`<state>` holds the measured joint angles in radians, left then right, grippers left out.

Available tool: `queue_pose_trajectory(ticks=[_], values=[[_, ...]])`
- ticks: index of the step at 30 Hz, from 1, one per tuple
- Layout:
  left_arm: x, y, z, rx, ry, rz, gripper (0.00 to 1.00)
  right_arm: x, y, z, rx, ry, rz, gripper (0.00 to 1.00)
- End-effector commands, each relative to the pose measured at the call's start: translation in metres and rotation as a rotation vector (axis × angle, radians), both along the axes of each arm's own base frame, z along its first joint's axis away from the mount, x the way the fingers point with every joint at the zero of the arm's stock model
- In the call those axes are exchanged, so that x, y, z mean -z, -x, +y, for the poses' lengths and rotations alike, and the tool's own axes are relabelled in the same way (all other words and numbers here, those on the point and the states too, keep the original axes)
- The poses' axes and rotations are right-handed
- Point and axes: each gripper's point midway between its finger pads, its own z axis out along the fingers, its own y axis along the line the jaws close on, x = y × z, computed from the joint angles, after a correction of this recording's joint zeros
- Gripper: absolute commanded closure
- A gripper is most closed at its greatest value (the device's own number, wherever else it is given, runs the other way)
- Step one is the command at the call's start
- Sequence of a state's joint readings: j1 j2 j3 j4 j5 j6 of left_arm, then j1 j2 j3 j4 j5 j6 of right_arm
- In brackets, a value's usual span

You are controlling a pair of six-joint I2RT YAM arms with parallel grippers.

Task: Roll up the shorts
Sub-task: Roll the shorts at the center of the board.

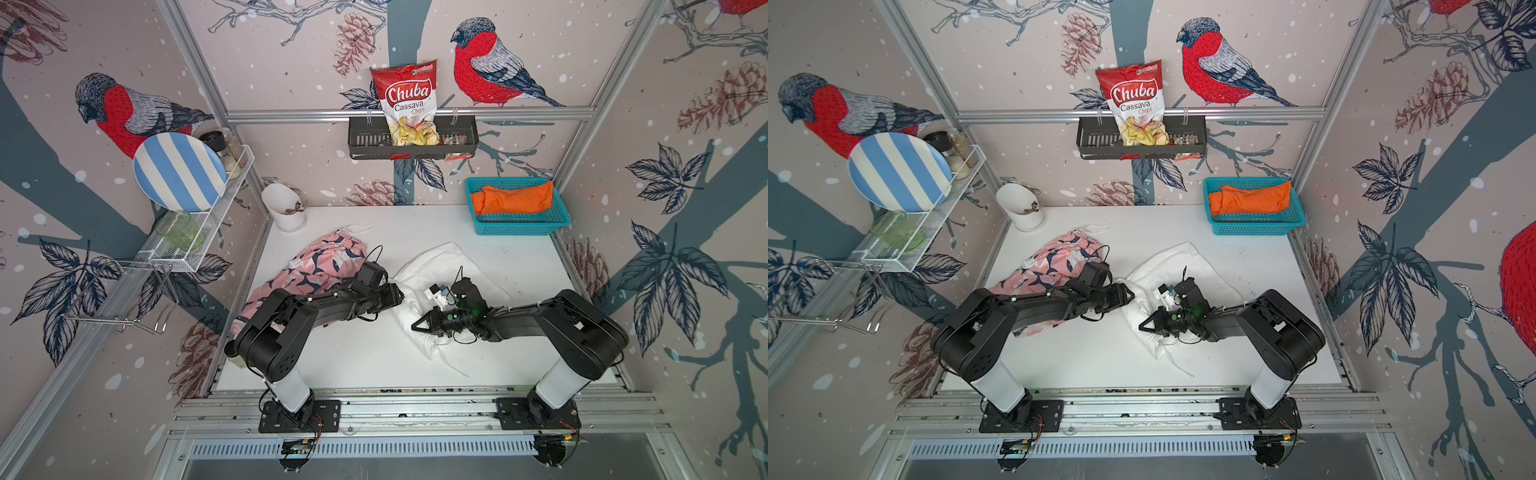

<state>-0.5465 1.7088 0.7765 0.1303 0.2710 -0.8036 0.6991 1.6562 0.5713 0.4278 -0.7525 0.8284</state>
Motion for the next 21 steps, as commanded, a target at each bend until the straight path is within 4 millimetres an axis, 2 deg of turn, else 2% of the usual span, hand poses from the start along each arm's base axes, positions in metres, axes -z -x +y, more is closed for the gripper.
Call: queue_pose_trajectory(ticks=[1, 5, 8, 10, 12, 14, 17, 19, 21], values=[[0.021, 0.012, 0.014, 0.007, -0.074, 0.064, 0.69, 0.026, 0.001, -0.024, -0.012, 0.255, -0.083, 0.9], [0.02, 0.016, 0.016, 0.011, -0.073, 0.065, 0.8, 0.021, -0.009, -0.039, -0.012, 0.474, -0.248, 0.76], [0.018, 0.018, 0.018, 0.012, -0.078, 0.061, 0.82, 0.011, -0.019, -0.058, 0.03, 0.664, -0.372, 0.54], [0.018, 0.019, 0.018, 0.013, -0.079, 0.061, 0.83, -0.003, -0.028, -0.07, 0.067, 0.8, -0.468, 0.42], [0.018, 0.021, 0.018, 0.014, -0.076, 0.062, 0.84, -0.02, -0.033, -0.073, 0.086, 0.907, -0.567, 0.36], [0.017, 0.021, 0.018, 0.015, -0.072, 0.061, 0.84, -0.038, -0.032, -0.066, 0.081, 0.975, -0.669, 0.28], [0.017, 0.022, 0.018, 0.019, -0.074, 0.066, 0.84, -0.058, -0.019, -0.035, 0.008, 0.974, -0.809, 0.21], [0.017, 0.023, 0.019, 0.02, -0.076, 0.067, 0.84, -0.06, -0.007, -0.011, -0.067, 0.954, -0.87, 0.18], [0.017, 0.024, 0.019, 0.02, -0.08, 0.07, 0.84, -0.052, 0.001, 0.007, -0.14, 0.962, -0.903, 0.16]])
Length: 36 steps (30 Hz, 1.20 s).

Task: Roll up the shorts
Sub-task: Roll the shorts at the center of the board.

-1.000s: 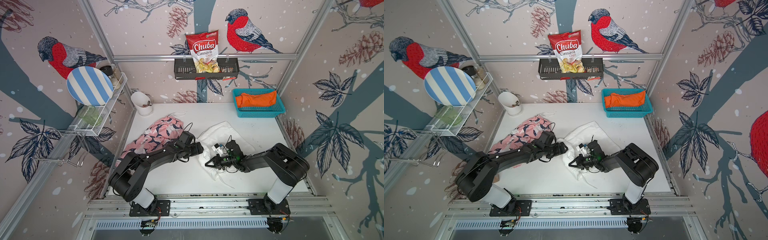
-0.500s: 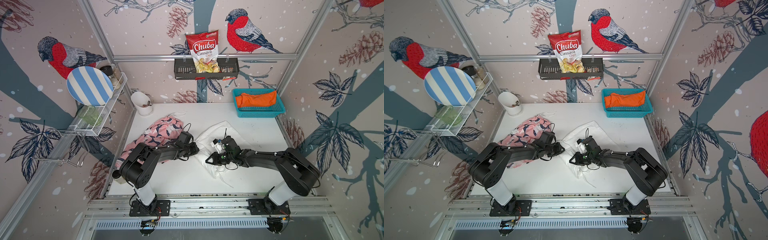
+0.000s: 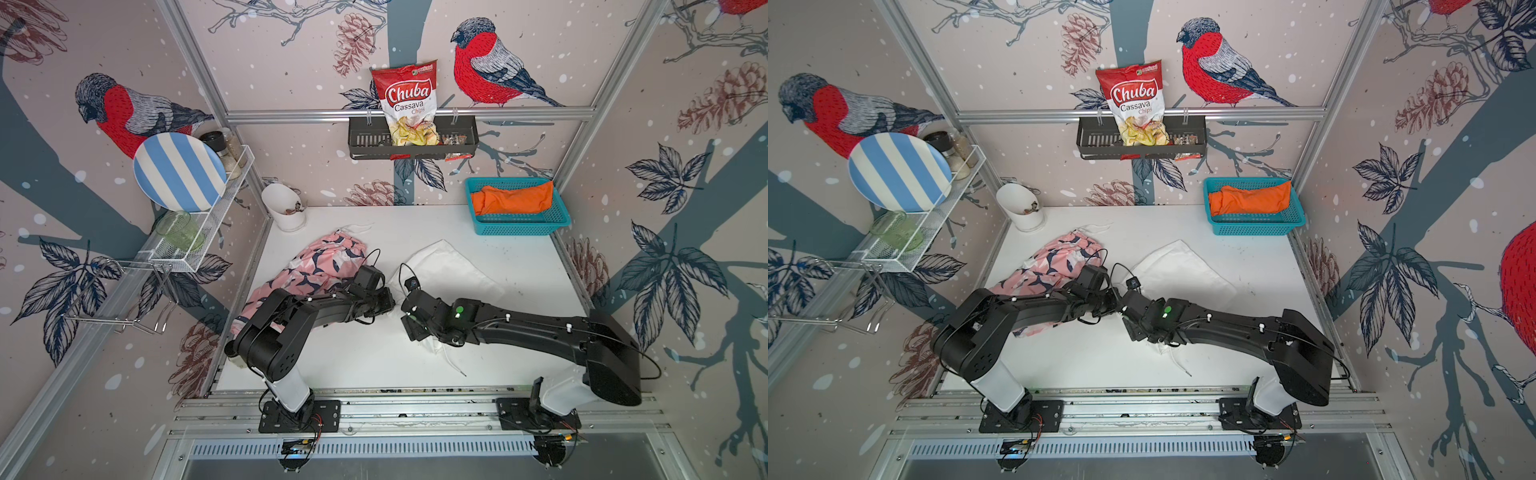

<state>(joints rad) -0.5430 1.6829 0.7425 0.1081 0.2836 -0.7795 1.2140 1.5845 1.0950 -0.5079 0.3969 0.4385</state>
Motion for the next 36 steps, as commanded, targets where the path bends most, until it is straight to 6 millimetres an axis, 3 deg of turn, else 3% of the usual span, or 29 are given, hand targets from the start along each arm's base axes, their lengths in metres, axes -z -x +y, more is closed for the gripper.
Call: queue_pose_trajectory(ticks=[1, 5, 13, 16, 20, 22, 24, 28, 30, 33, 36], values=[[0.012, 0.011, 0.012, -0.002, -0.064, 0.051, 0.84, 0.01, -0.001, 0.001, -0.068, 0.168, -0.088, 0.14], [0.01, 0.01, 0.012, -0.001, -0.063, 0.048, 0.84, 0.042, -0.008, 0.0, -0.073, 0.309, -0.099, 0.1], [0.012, 0.01, 0.016, -0.009, -0.081, 0.048, 0.83, 0.092, 0.006, -0.034, -0.055, 0.467, -0.047, 0.17], [0.015, 0.011, 0.02, -0.015, -0.089, 0.053, 0.83, 0.105, 0.019, -0.035, -0.07, 0.454, 0.008, 0.27], [0.014, 0.01, 0.026, -0.028, -0.099, 0.049, 0.83, 0.114, 0.032, -0.033, -0.069, 0.432, 0.061, 0.63], [0.012, 0.009, 0.03, -0.038, -0.106, 0.042, 0.83, 0.113, 0.033, -0.031, -0.055, 0.427, 0.064, 0.81], [0.006, 0.009, 0.034, -0.049, -0.116, 0.029, 0.79, 0.11, 0.035, -0.023, -0.053, 0.391, 0.081, 0.91], [-0.02, 0.006, 0.046, -0.087, -0.153, -0.03, 0.59, 0.098, 0.042, 0.004, -0.076, 0.217, 0.168, 0.93], [-0.037, 0.006, 0.055, -0.108, -0.183, -0.063, 0.46, 0.087, 0.048, 0.022, -0.101, 0.051, 0.273, 0.94], [-0.057, 0.009, 0.067, -0.132, -0.21, -0.1, 0.39, 0.065, 0.053, 0.04, -0.122, -0.252, 0.458, 0.93], [-0.072, 0.015, 0.071, -0.129, -0.205, -0.124, 0.35, 0.041, 0.053, 0.043, -0.134, -0.569, 0.658, 0.93]])
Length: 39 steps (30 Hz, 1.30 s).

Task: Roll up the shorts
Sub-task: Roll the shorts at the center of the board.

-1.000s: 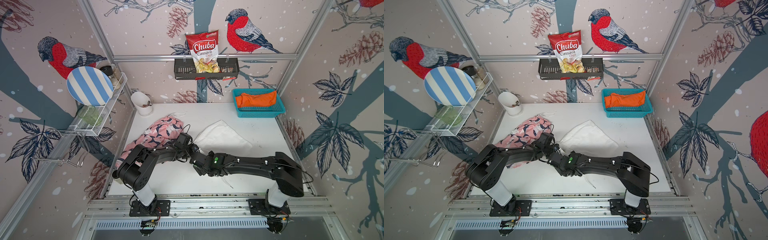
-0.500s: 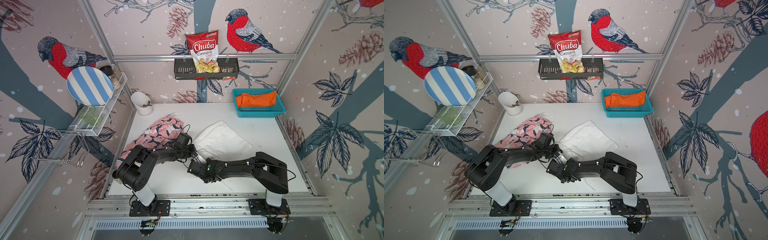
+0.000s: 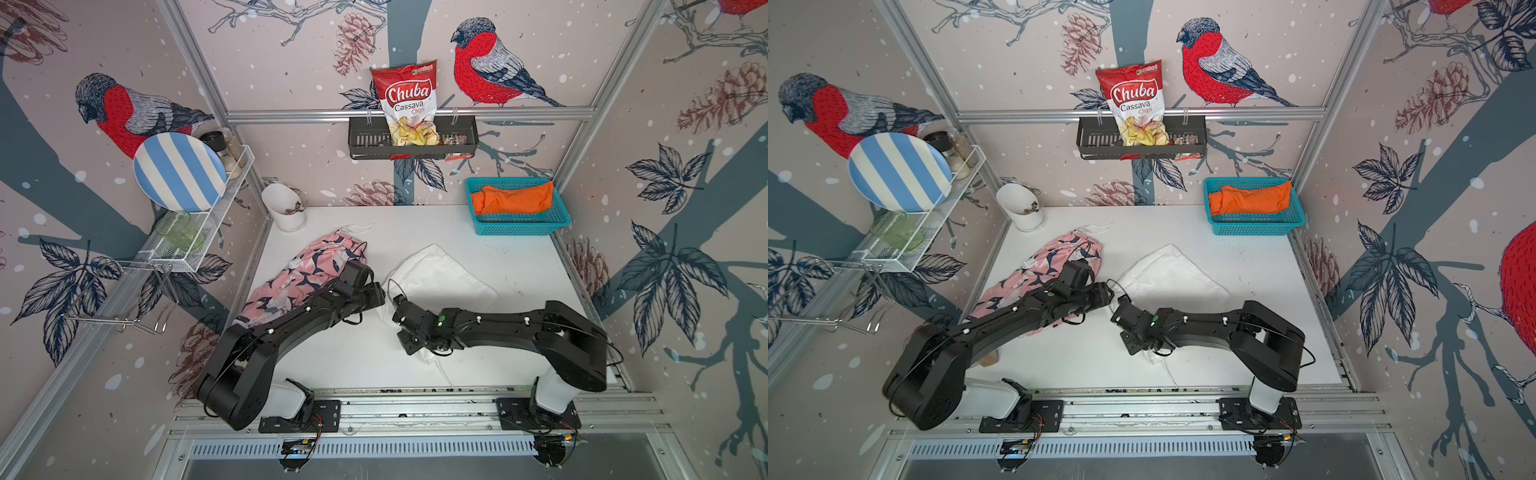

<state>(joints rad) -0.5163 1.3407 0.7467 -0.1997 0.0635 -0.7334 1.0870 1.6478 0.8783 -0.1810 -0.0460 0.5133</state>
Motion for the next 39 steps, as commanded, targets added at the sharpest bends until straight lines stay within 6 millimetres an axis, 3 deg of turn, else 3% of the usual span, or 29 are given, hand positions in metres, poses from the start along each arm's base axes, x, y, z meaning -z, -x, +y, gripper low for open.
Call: queue_pose_trajectory(ticks=[1, 6, 12, 16, 19, 22, 25, 29, 32, 37, 39], values=[[-0.005, 0.011, 0.011, 0.002, -0.047, 0.017, 0.35, -0.037, 0.029, 0.028, -0.067, -0.426, 0.347, 0.93], [-0.015, 0.015, -0.012, 0.068, -0.039, 0.01, 0.32, -0.042, 0.016, 0.008, -0.014, -0.643, 0.552, 0.99], [-0.005, 0.006, -0.053, 0.124, -0.039, 0.034, 0.3, -0.012, -0.003, -0.024, 0.121, -0.688, 0.666, 1.0], [0.014, -0.007, -0.057, 0.109, -0.079, 0.054, 0.36, 0.013, -0.006, -0.041, 0.19, -0.638, 0.681, 1.0], [0.028, -0.018, -0.06, 0.125, -0.127, 0.069, 0.44, 0.027, -0.005, -0.05, 0.221, -0.587, 0.673, 0.94], [0.058, -0.02, -0.053, 0.13, -0.182, 0.12, 0.58, 0.038, -0.007, -0.058, 0.248, -0.512, 0.63, 0.89], [0.07, -0.029, -0.056, 0.136, -0.167, 0.135, 0.61, 0.039, -0.013, -0.067, 0.258, -0.41, 0.537, 0.69], [0.086, -0.025, -0.057, 0.166, -0.167, 0.17, 0.61, 0.021, -0.028, -0.079, 0.266, -0.219, 0.322, 0.45], [0.089, -0.024, -0.061, 0.179, -0.153, 0.175, 0.61, 0.002, -0.036, -0.09, 0.27, -0.069, 0.172, 0.35], [0.085, -0.026, -0.063, 0.188, -0.142, 0.163, 0.61, -0.036, -0.05, -0.104, 0.283, 0.19, -0.082, 0.29], [0.085, -0.025, -0.064, 0.192, -0.141, 0.163, 0.61, -0.051, -0.052, -0.099, 0.262, 0.277, -0.186, 0.29]])
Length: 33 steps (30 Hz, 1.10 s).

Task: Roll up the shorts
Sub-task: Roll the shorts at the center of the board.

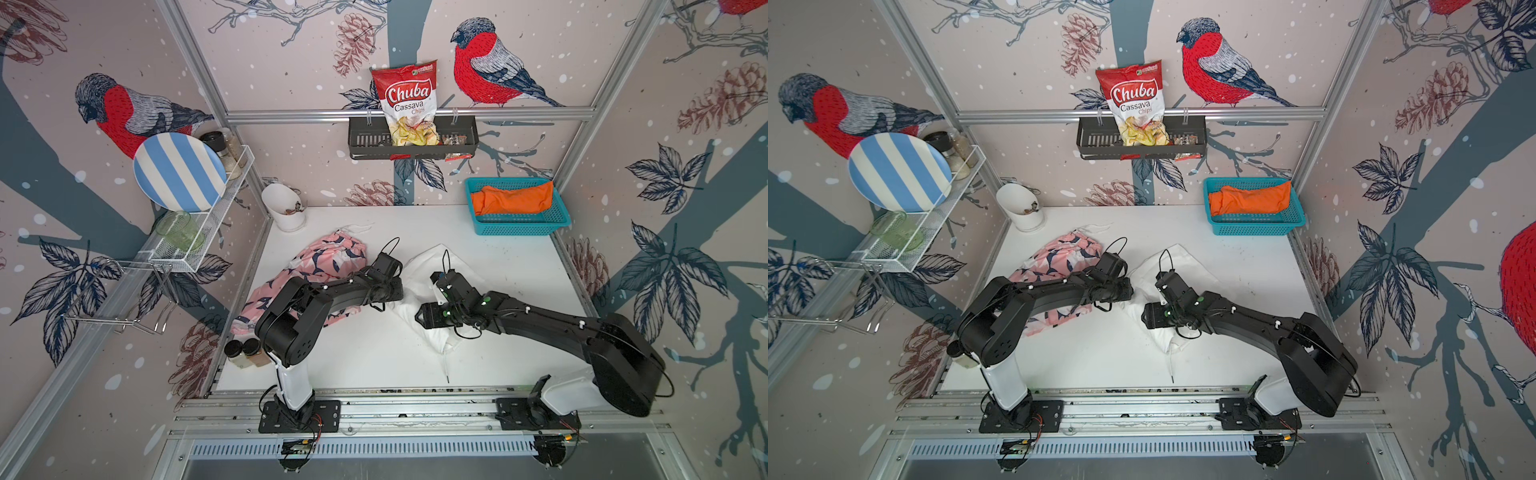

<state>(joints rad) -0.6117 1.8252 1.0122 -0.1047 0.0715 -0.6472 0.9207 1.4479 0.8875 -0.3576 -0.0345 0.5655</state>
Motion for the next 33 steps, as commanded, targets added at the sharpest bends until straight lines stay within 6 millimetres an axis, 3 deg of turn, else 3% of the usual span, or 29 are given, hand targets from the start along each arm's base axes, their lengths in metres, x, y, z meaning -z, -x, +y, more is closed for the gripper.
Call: queue_pose_trajectory(ticks=[1, 6, 9, 13, 18, 21, 23, 26, 33], values=[[0.015, 0.019, 0.009, 0.023, -0.045, 0.083, 0.61, -0.007, -0.01, -0.041, 0.032, 0.369, -0.191, 0.28], [0.017, 0.019, 0.007, 0.031, -0.039, 0.087, 0.61, -0.012, 0.002, -0.003, -0.11, 0.54, -0.31, 0.21], [0.018, 0.019, 0.007, 0.03, -0.037, 0.088, 0.61, 0.007, 0.01, 0.008, -0.179, 0.665, -0.338, 0.16], [0.024, 0.024, 0.015, 0.025, -0.052, 0.105, 0.61, 0.042, 0.013, -0.002, -0.222, 0.806, -0.324, 0.14], [0.021, 0.023, 0.022, 0.01, -0.048, 0.102, 0.61, 0.067, 0.012, -0.026, -0.207, 0.902, -0.312, 0.24], [0.019, 0.022, 0.025, 0.007, -0.046, 0.097, 0.61, 0.073, 0.012, -0.032, -0.196, 0.9, -0.311, 0.44], [0.016, 0.022, 0.027, 0.002, -0.049, 0.093, 0.6, 0.073, 0.014, -0.028, -0.202, 0.857, -0.297, 0.63], [0.007, 0.02, 0.036, -0.016, -0.06, 0.079, 0.58, 0.067, 0.02, -0.011, -0.224, 0.724, -0.259, 0.83], [-0.038, 0.024, 0.07, -0.093, -0.093, -0.004, 0.38, 0.042, 0.047, 0.048, -0.288, 0.108, 0.027, 0.88]])
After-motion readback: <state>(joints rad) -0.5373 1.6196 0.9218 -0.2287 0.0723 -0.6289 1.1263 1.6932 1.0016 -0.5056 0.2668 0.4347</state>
